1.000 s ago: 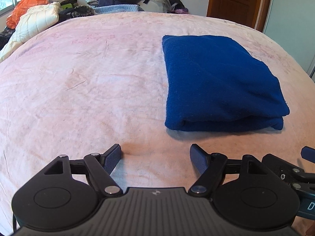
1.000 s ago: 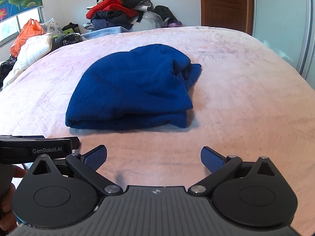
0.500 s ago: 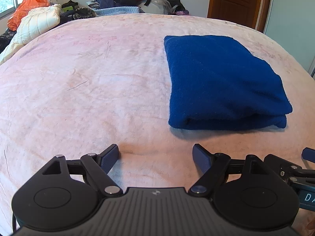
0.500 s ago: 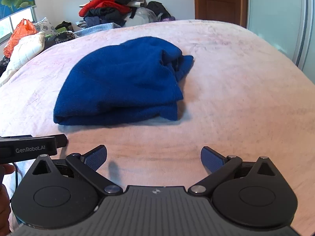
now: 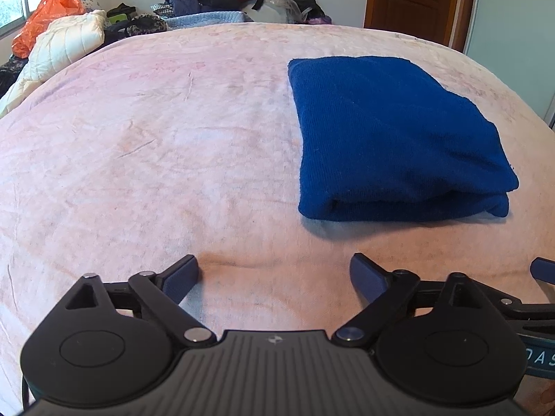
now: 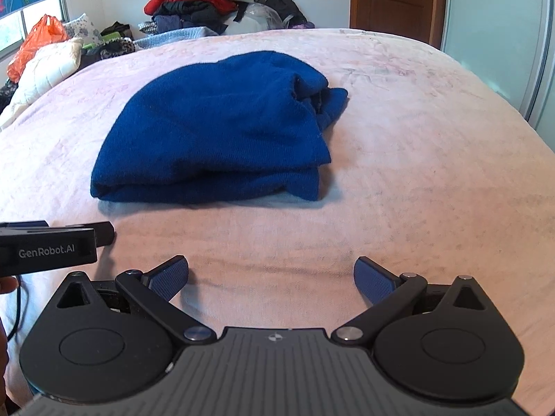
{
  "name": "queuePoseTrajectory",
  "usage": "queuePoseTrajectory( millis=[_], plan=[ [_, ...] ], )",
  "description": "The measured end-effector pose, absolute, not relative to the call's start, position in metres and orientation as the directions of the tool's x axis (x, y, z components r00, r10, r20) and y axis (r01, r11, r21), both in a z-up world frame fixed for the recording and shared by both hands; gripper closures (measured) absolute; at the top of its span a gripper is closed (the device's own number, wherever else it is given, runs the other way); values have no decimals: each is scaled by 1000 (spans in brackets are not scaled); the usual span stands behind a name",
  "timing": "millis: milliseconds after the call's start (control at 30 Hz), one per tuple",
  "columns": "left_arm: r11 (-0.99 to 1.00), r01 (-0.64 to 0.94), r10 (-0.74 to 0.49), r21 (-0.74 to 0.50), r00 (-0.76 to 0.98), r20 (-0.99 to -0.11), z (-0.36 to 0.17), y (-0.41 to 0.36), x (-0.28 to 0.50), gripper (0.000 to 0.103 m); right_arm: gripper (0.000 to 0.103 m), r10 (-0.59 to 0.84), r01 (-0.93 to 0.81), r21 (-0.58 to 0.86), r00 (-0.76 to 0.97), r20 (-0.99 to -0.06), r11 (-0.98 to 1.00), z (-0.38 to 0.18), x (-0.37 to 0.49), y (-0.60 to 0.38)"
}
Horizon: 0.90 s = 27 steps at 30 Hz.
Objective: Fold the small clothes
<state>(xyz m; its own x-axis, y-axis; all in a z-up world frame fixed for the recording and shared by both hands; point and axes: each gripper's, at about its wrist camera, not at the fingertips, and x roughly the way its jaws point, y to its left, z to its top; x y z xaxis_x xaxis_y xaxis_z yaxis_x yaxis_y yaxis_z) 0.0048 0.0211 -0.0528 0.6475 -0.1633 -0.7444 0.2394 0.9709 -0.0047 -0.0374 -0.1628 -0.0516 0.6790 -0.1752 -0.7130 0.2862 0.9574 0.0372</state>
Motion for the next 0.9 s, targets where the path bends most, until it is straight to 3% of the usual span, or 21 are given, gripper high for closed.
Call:
queuePoseTrajectory(
  millis=[300, 900],
  plan=[
    [965, 263, -182, 8, 690, -701, -61, 23, -3, 0, 0, -199, 239, -21, 754, -626, 971, -66, -46, -156],
    [961, 277, -200, 7, 711, -674, -64, 26, -6, 0, 1, -192, 241, -4, 767, -613, 971, -65, -49, -156]
  ],
)
